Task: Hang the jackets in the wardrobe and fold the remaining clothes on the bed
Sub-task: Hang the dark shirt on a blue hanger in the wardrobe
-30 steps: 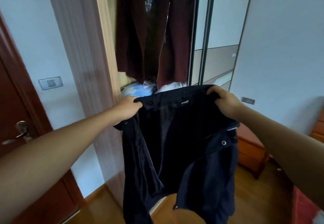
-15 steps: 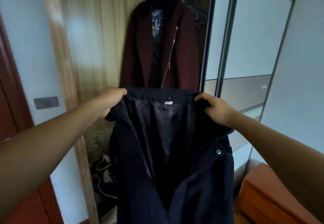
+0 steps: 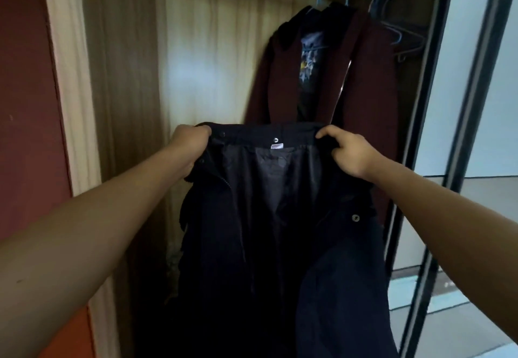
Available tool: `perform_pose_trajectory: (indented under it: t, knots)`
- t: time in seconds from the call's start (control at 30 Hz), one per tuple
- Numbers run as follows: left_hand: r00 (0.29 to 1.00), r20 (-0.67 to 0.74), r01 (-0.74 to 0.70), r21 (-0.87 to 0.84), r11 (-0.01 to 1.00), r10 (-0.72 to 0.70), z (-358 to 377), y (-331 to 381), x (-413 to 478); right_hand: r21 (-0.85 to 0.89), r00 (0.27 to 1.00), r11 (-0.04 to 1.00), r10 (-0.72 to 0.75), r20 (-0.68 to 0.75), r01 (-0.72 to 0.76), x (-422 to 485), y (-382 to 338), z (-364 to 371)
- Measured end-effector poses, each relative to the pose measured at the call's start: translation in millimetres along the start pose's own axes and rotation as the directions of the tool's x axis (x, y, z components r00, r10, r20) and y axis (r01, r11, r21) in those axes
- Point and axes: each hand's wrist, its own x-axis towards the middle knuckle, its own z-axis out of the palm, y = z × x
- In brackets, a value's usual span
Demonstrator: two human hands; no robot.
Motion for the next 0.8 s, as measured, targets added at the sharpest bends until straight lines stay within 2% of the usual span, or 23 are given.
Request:
perform_pose_trajectory:
  t: [0.2, 0.4, 0.47, 0.6, 0.67, 0.8]
  knots:
    - [0.978, -0.163, -0.126, 0.024, 0.992, 0.129, 19.1, 11.7, 68.3, -0.224, 0.993, 0.968, -0.103, 0.056, 0.113, 99.5, 10.5, 8.4]
    - [0.94, -0.302, -0.155, 0.045, 0.987, 0.161, 17.6, 12.1, 137.6, -0.204, 0.967, 0.951, -0.249, -0.052, 0.234, 196.9, 3.7, 35.5]
    - [0.93, -0.335, -0.132, 0.081, 0.988, 0.151, 15.6, -3.5, 156.9, -0.184, 0.956, 0.945, -0.285, -0.063, 0.27, 219.3, 9.7, 56.4]
    - [0.931, -0.347, -0.044, 0.205, 0.978, 0.115, 21.6, -68.9, 184.3, -0.08, 0.943, 0.94, -0.331, 0.014, 0.332, 240.3, 45.0, 128.9]
    - [0.95, -0.303, 0.02, 0.281, 0.959, 0.069, 28.4, -111.4, 193.5, -0.005, 0.944, 0.946, -0.323, 0.071, 0.324, 240.4, 71.5, 174.0]
    - [0.976, -0.173, 0.195, 0.412, 0.89, -0.134, 46.3, -208.8, 202.4, 0.083, 0.937, 0.963, -0.269, 0.223, 0.257, 223.2, 128.7, 274.3]
